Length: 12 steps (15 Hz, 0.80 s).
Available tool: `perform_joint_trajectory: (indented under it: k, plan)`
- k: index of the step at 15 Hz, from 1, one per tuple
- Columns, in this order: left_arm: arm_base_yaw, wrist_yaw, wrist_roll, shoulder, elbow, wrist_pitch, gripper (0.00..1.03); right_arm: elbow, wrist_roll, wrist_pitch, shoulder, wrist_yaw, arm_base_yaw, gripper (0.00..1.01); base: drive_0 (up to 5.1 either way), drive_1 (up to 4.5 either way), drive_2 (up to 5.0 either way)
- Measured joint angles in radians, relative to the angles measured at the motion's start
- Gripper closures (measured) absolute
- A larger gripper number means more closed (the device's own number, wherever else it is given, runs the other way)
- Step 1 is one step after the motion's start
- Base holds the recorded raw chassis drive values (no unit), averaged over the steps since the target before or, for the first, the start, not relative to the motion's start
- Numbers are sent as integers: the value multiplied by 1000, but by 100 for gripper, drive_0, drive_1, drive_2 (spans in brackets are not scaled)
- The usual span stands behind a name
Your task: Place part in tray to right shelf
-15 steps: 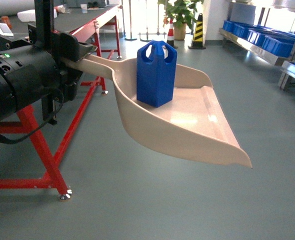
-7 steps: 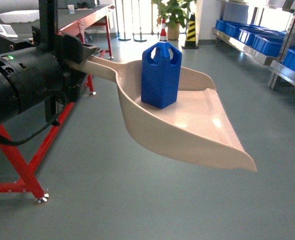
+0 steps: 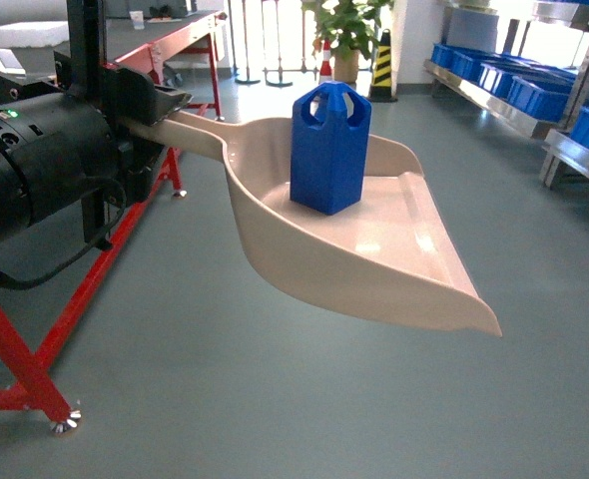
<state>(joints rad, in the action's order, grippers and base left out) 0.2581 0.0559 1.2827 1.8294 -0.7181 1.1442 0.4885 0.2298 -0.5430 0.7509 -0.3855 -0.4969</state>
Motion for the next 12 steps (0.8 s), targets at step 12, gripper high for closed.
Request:
perform_joint_trajectory:
  k: [12]
  plan:
    - [0, 3, 0, 0, 0, -1, 89, 0, 0, 1, 2, 0, 0, 3, 16, 445, -414]
